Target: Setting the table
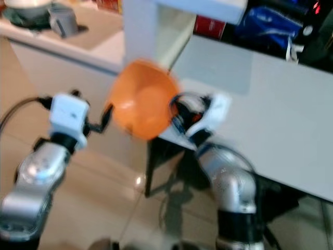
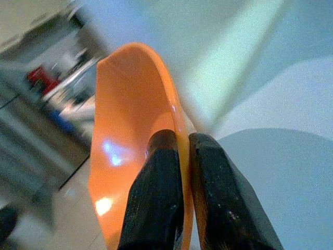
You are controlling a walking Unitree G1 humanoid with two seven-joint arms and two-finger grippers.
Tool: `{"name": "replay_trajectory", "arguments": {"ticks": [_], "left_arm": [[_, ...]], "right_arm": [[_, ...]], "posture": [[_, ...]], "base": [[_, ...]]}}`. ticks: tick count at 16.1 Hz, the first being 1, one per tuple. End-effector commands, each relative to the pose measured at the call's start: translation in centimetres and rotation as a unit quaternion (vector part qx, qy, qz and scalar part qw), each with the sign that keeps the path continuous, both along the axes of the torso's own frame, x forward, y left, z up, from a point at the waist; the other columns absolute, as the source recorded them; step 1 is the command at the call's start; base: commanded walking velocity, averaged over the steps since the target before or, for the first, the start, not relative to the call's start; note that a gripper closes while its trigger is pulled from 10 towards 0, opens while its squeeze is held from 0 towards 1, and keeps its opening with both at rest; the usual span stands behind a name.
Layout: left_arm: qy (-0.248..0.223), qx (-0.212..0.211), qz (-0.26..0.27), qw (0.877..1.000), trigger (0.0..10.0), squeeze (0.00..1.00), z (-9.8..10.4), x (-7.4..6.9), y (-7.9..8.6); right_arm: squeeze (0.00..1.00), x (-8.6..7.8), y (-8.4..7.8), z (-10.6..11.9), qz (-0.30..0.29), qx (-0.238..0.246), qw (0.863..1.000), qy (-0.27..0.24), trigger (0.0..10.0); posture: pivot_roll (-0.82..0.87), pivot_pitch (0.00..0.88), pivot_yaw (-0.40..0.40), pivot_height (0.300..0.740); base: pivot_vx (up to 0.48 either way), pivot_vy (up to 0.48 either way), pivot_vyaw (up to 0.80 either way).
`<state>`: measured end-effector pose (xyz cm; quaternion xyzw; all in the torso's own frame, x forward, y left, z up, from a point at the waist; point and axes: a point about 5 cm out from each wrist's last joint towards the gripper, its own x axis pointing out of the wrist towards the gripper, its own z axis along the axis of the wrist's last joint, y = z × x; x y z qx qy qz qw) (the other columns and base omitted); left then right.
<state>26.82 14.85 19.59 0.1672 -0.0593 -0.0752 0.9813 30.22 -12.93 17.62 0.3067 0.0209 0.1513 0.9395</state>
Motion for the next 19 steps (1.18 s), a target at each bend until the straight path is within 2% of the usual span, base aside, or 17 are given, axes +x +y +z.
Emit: {"name": "replay_trajectory", "arguments": {"ticks": [1,4,6,7,10,14,16,19], "left_arm": [[0.002,-0.001,-0.024,1.000,10.0,0.00,0.0,0.2,-1.3],[0.000,0.001,-0.035,0.999,10.0,0.00,0.3,0.5,-1.8],[0.000,0.003,-0.036,0.999,10.0,0.00,0.3,0.5,-1.8],[0.000,0.003,-0.036,0.999,10.0,0.00,0.3,0.5,-1.8],[0.000,0.003,-0.042,0.999,10.0,0.00,0.4,0.5,-2.2],[0.000,0.008,-0.051,0.999,10.0,0.00,0.4,0.5,-2.4],[0.001,0.021,-0.055,0.998,10.0,0.00,0.2,0.4,-2.4],[0.001,0.020,-0.053,0.998,10.0,0.00,0.3,0.5,-2.2]], "right_arm": [[0.00,0.0,-2.2,0.4,-0.052,0.007,0.999,-0.013,10.0],[0.00,0.1,-2.6,0.4,-0.069,0.013,0.998,-0.008,10.0],[0.00,0.1,-2.6,0.4,-0.081,0.053,0.995,0.007,10.0],[0.00,0.2,-2.8,0.7,-0.092,0.091,0.992,0.010,10.0],[0.00,0.4,-3.7,0.6,-0.113,0.070,0.991,0.017,10.0],[0.00,-0.5,-4.9,0.3,-0.117,0.054,0.991,0.033,10.0],[0.00,-0.6,-5.2,0.9,-0.110,0.062,0.992,0.022,10.0],[0.00,-0.4,-5.8,0.9,-0.125,0.086,0.988,0.025,10.0]], "posture": [[0.01,0.084,-0.035,0.740],[0.01,0.086,-0.025,0.740],[0.00,0.085,-0.026,0.740],[0.00,0.087,-0.029,0.740],[0.00,0.089,-0.024,0.740],[0.00,0.090,-0.022,0.740],[0.00,0.090,-0.021,0.740],[0.00,0.089,-0.020,0.740]], "base": [[0.000,-0.480,0.00],[0.000,-0.480,0.00],[0.000,-0.480,0.00],[0.000,-0.480,0.00],[0.000,-0.480,0.00],[0.000,-0.480,0.00],[0.000,-0.480,0.00],[0.000,-0.480,0.00]]}}
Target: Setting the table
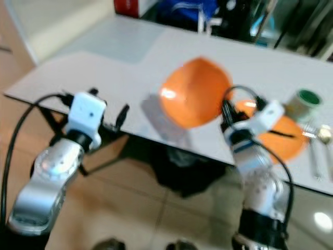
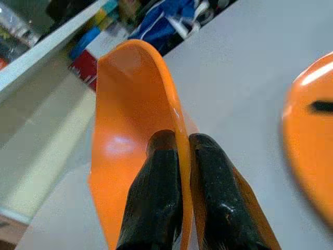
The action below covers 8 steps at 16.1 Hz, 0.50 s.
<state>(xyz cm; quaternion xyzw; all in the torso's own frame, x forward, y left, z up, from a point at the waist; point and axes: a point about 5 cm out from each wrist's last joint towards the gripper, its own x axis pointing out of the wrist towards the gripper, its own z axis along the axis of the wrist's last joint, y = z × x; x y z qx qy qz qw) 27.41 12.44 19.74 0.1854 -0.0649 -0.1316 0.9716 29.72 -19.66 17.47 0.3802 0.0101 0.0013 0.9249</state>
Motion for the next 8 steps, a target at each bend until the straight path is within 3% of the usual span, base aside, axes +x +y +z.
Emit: {"name": "replay_trajectory", "arguments": {"ticks": [1,8], "left_arm": [[-0.002,-0.001,0.002,1.000,10.0,0.00,0.20,0.00,0.26],[-0.002,0.001,-0.006,1.000,10.0,0.00,0.24,-0.04,0.25]], "right_arm": [[0.00,0.24,0.92,0.89,0.024,-0.006,1.000,-0.013,10.0],[0.00,0.37,1.79,0.91,0.065,0.055,0.996,0.004,10.0]], "posture": [[0.00,0.089,-0.019,0.740],[0.00,0.091,-0.013,0.740]], "base": [[0.000,-0.480,0.00],[0.000,-0.480,0.00]]}}
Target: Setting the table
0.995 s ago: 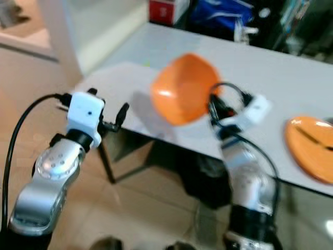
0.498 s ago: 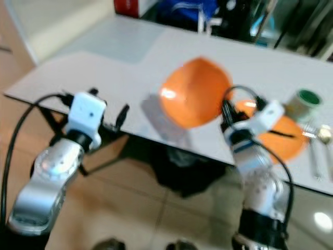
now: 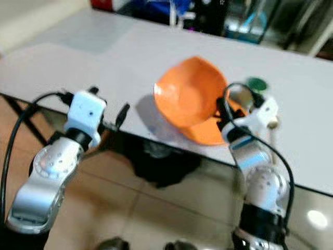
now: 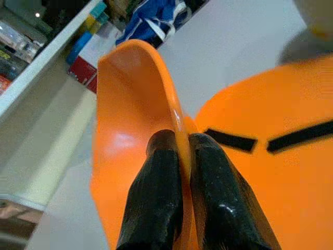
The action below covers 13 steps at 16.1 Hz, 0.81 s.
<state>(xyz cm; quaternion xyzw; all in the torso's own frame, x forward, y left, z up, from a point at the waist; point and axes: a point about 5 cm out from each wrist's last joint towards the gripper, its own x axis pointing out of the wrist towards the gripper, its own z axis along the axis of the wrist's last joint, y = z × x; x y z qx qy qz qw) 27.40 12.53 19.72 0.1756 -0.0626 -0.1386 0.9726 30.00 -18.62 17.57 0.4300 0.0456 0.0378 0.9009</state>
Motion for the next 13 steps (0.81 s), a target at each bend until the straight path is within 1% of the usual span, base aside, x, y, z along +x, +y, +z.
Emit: {"name": "replay_trajectory", "arguments": {"ticks": [1,2,3,4,5,6,7,8,9,13], "left_arm": [[0.004,-0.019,-0.005,1.000,10.0,0.00,0.2,-0.1,0.1],[0.006,-0.019,-0.035,0.999,10.0,0.00,0.4,-0.3,-0.2],[0.013,-0.027,-0.085,0.996,10.0,0.00,0.5,-0.9,-0.7],[0.022,-0.024,-0.120,0.992,10.0,0.00,0.4,-1.4,-1.0],[0.025,-0.019,-0.132,0.991,10.0,0.00,0.3,-1.6,-1.1],[0.038,-0.018,-0.155,0.987,10.0,0.00,0.1,-2.0,-1.2],[0.044,-0.019,-0.162,0.986,10.0,0.00,0.0,-2.1,-1.2],[0.058,-0.011,-0.177,0.982,10.0,0.00,-0.4,-2.5,-1.2],[0.060,-0.008,-0.180,0.982,10.0,0.00,-0.5,-2.5,-1.2],[0.063,-0.013,-0.194,0.979,10.0,0.00,-0.4,-2.6,-1.5]], "right_arm": [[0.00,0.0,0.8,0.7,0.028,0.029,0.999,-0.010,10.0],[0.00,0.1,0.7,0.6,0.030,0.063,0.998,-0.005,10.0],[0.00,0.4,0.7,0.4,0.029,0.091,0.995,0.002,10.0],[0.00,0.8,0.6,0.2,0.026,0.104,0.994,0.008,10.0],[0.00,0.9,0.5,0.2,0.024,0.108,0.994,0.011,10.0],[0.00,1.6,0.1,-0.4,0.009,0.128,0.991,0.023,10.0],[0.00,2.0,0.0,-0.6,0.006,0.134,0.991,0.029,10.0],[0.00,3.0,-0.3,-1.4,-0.001,0.134,0.990,0.050,10.0],[0.00,3.3,-0.3,-1.6,-0.002,0.135,0.989,0.057,10.0],[0.00,5.8,-0.1,-2.0,-0.007,0.150,0.987,0.059,10.0]], "posture": [[0.00,0.092,-0.012,0.740],[0.00,0.092,-0.012,0.740],[0.00,0.092,-0.009,0.740],[0.01,0.092,-0.008,0.740],[0.01,0.092,-0.008,0.740],[0.01,0.092,-0.010,0.740],[0.02,0.091,-0.010,0.740],[0.02,0.090,-0.010,0.740],[0.02,0.089,-0.010,0.740],[0.03,0.080,-0.008,0.740]], "base": [[0.000,0.000,0.00],[0.000,0.000,0.00],[0.000,0.000,0.00],[0.000,0.000,0.00],[0.000,0.000,0.00],[0.000,0.000,0.00],[0.000,0.000,0.00],[0.000,0.000,0.00],[0.000,0.000,0.00],[0.000,0.000,0.00]]}}
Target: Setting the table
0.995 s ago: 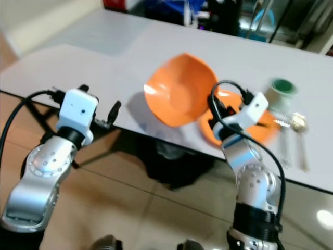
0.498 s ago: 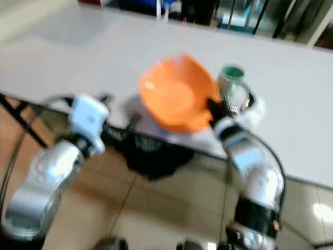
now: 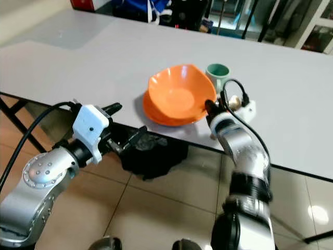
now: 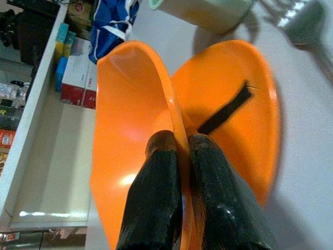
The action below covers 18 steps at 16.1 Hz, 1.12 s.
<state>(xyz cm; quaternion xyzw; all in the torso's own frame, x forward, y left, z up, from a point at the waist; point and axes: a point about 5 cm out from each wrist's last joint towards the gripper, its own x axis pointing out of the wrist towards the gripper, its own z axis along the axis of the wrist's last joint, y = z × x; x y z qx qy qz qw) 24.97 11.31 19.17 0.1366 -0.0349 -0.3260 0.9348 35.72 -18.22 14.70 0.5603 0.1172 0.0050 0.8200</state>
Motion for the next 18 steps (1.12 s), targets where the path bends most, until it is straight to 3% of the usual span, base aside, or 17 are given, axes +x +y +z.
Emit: {"name": "replay_trajectory", "arguments": {"ticks": [1,3,4,5,6,11,15,16,18], "left_arm": [[0.000,0.003,-0.014,1.000,10.0,0.00,0.1,-0.2,-0.4],[0.002,0.002,-0.020,1.000,10.0,0.00,0.2,-0.3,-0.5],[0.005,0.002,-0.023,1.000,10.0,0.00,0.1,-0.4,-0.5],[0.007,0.003,-0.025,1.000,10.0,0.00,0.1,-0.5,-0.4],[0.008,0.003,-0.025,1.000,10.0,0.00,0.0,-0.6,-0.4],[0.007,0.004,-0.027,1.000,10.0,0.00,0.1,-0.5,-0.5],[0.003,0.007,0.011,1.000,10.0,0.00,0.1,0.0,0.0],[0.004,0.009,0.015,1.000,10.0,0.00,-0.1,0.1,0.0],[0.006,0.005,0.022,1.000,10.0,0.00,-0.1,0.2,0.0]], "right_arm": [[0.00,0.7,-0.4,0.8,-0.011,0.003,1.000,-0.023,10.0],[0.00,1.6,0.0,0.8,-0.013,-0.004,1.000,-0.020,10.0],[0.27,2.0,0.0,0.7,-0.018,-0.006,1.000,-0.016,10.0],[0.95,2.2,0.1,0.6,-0.020,-0.008,1.000,-0.013,10.0],[1.00,2.5,0.2,0.4,-0.017,-0.009,1.000,-0.013,10.0],[1.00,2.6,-0.2,0.0,-0.024,-0.012,1.000,-0.010,10.0],[1.00,1.6,-0.7,-0.3,0.003,-0.035,0.999,0.011,10.0],[0.00,1.2,-0.8,-0.4,0.011,-0.037,0.999,0.015,10.0],[0.00,0.8,-0.9,-0.2,0.014,-0.034,0.999,0.010,10.0]], "posture": [[0.03,0.074,-0.012,0.740],[0.04,0.072,-0.014,0.740],[0.04,0.071,-0.014,0.740],[0.04,0.071,-0.014,0.740],[0.04,0.063,-0.018,0.740],[0.04,0.059,-0.014,0.740],[0.03,0.068,-0.009,0.740],[0.02,0.072,-0.008,0.740],[0.02,0.074,-0.009,0.740]], "base": [[0.000,0.000,0.00],[0.000,0.000,0.00],[0.000,0.000,0.00],[0.000,0.000,0.00],[0.000,0.000,0.00],[0.000,0.000,0.00],[0.000,0.000,0.00],[0.000,0.000,0.00],[0.000,0.000,0.00]]}}
